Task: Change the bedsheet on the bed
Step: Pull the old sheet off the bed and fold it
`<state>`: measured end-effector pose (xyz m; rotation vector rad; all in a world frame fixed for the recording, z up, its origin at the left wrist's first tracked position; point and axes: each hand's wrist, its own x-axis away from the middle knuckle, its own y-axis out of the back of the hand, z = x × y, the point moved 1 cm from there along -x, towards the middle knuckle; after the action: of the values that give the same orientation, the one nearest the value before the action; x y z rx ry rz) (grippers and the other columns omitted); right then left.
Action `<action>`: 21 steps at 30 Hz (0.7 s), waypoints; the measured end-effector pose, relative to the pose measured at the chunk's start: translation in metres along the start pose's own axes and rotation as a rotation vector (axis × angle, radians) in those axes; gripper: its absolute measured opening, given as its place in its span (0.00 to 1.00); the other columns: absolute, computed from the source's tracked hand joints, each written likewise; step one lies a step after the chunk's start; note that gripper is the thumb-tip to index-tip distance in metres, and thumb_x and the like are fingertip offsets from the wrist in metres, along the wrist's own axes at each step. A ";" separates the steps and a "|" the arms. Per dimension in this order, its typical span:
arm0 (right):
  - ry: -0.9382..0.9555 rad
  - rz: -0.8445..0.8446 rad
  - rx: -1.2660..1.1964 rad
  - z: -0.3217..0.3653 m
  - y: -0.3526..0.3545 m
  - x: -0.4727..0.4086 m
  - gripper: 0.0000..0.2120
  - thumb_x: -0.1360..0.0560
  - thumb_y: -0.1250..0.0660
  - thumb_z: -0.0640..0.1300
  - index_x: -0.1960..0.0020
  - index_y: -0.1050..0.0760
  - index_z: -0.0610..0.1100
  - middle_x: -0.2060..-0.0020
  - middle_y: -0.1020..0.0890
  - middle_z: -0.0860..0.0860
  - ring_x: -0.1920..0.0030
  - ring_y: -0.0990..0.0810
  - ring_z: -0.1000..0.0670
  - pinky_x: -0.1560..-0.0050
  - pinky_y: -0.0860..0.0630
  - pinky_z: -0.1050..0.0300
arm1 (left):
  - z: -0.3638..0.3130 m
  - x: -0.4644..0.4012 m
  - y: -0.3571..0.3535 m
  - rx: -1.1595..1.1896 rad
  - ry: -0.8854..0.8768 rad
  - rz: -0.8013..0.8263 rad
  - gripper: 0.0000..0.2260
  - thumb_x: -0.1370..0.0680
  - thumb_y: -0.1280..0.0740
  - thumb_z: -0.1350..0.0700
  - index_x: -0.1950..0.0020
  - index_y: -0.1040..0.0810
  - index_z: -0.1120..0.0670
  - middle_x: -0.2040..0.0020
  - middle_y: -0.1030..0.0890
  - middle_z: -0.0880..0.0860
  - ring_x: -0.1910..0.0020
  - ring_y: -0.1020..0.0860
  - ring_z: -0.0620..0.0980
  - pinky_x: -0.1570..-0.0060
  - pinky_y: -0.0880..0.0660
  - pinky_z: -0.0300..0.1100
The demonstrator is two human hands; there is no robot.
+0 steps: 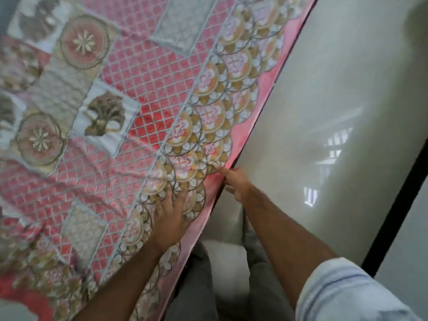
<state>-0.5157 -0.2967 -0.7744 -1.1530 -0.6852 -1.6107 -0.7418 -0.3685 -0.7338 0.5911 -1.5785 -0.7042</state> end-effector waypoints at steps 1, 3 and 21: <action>-0.002 0.012 -0.041 0.011 0.004 -0.003 0.21 0.27 0.24 0.46 0.39 0.23 0.37 0.49 0.17 0.47 0.58 0.20 0.56 0.65 0.28 0.63 | -0.008 -0.007 0.012 0.018 0.003 -0.006 0.37 0.21 0.33 0.43 0.17 0.46 0.48 0.19 0.49 0.64 0.23 0.43 0.73 0.28 0.40 0.69; 0.032 -0.007 -0.081 0.035 0.009 -0.008 0.21 0.28 0.24 0.46 0.41 0.23 0.36 0.51 0.18 0.47 0.59 0.21 0.56 0.65 0.30 0.62 | -0.019 -0.023 0.035 0.004 -0.028 -0.043 0.33 0.19 0.38 0.44 0.17 0.48 0.48 0.18 0.49 0.61 0.21 0.46 0.69 0.26 0.42 0.69; 0.148 -0.277 0.251 0.311 0.059 -0.106 0.32 0.33 0.21 0.58 0.42 0.29 0.39 0.47 0.20 0.47 0.45 0.20 0.46 0.57 0.25 0.54 | -0.126 -0.251 0.191 0.063 -0.190 -0.224 0.33 0.17 0.43 0.41 0.17 0.56 0.47 0.16 0.59 0.53 0.18 0.60 0.60 0.24 0.54 0.69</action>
<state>-0.3457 -0.0093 -0.7575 -0.7743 -0.9504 -1.7601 -0.5824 -0.0701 -0.7565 0.7746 -1.7320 -0.9024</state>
